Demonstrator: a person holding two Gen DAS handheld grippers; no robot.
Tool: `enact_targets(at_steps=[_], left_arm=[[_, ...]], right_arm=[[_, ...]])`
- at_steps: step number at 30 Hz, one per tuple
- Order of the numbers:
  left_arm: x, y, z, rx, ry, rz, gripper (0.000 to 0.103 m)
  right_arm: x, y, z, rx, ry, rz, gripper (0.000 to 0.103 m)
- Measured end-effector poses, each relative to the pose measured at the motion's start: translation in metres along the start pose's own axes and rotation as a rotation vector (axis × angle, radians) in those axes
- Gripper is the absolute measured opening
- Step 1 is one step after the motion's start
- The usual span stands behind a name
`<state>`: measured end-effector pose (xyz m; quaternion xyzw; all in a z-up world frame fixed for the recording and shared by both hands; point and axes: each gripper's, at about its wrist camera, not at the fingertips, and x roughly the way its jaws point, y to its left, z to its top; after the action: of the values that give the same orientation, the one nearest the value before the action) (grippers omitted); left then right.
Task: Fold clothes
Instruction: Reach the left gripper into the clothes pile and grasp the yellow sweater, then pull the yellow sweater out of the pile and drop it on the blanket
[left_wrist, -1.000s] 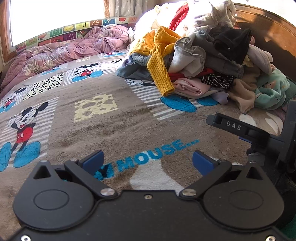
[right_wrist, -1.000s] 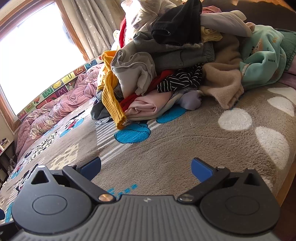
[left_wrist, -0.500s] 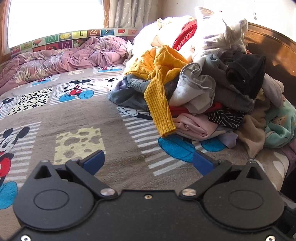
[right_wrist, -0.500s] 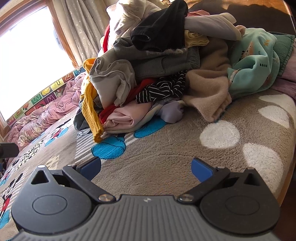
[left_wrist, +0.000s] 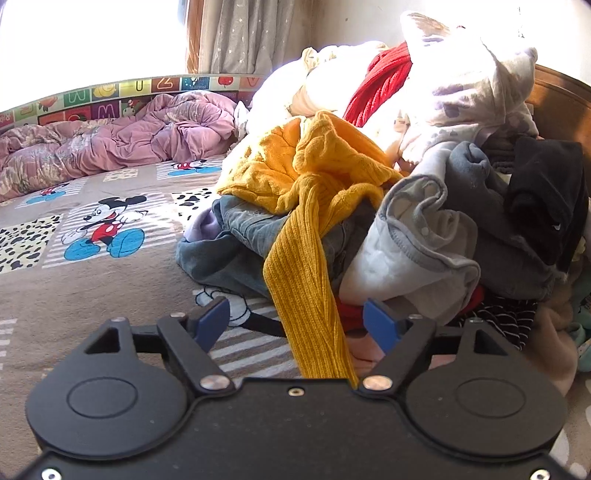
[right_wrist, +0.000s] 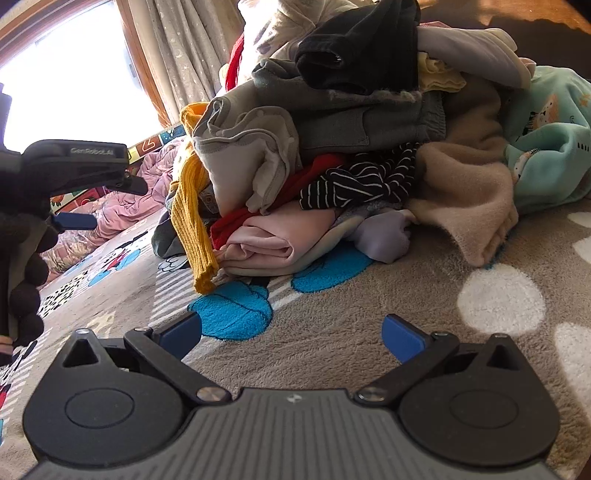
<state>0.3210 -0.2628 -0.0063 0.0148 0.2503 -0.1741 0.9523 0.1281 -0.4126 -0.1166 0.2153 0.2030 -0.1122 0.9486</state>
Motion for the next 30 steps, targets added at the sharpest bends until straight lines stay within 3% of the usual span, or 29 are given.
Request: enact_targets(at_steps=[7, 9, 10, 11, 14, 17, 25, 30], left_arm=[[0.073, -0.010, 0.008, -0.011, 0.066, 0.015, 0.073], [0.078, -0.008, 0.006, -0.007, 0.082, 0.011, 0.049], [0.079, -0.006, 0.006, -0.006, 0.089, 0.008, 0.014], [0.080, -0.004, 0.005, -0.004, 0.096, 0.005, 0.009], [0.074, 0.006, 0.004, -0.025, 0.103, -0.021, 0.008], [0.034, 0.024, 0.009, -0.063, 0.036, -0.049, 0.006], [-0.097, 0.064, 0.015, -0.038, -0.092, -0.053, 0.005], [-0.185, 0.110, -0.005, -0.073, -0.138, 0.013, 0.005]], right_arm=[[0.009, 0.006, -0.004, -0.026, 0.016, 0.004, 0.103], [0.012, 0.006, -0.004, -0.023, 0.027, 0.001, 0.103], [0.013, 0.007, -0.004, -0.024, 0.031, -0.002, 0.103], [0.014, 0.008, -0.005, -0.026, 0.034, -0.004, 0.103], [0.014, 0.010, -0.006, -0.041, 0.039, -0.009, 0.103], [0.011, 0.013, -0.007, -0.051, 0.037, -0.009, 0.103], [-0.002, 0.029, -0.010, -0.072, 0.029, 0.042, 0.103], [-0.014, 0.049, -0.016, -0.112, 0.031, 0.113, 0.103]])
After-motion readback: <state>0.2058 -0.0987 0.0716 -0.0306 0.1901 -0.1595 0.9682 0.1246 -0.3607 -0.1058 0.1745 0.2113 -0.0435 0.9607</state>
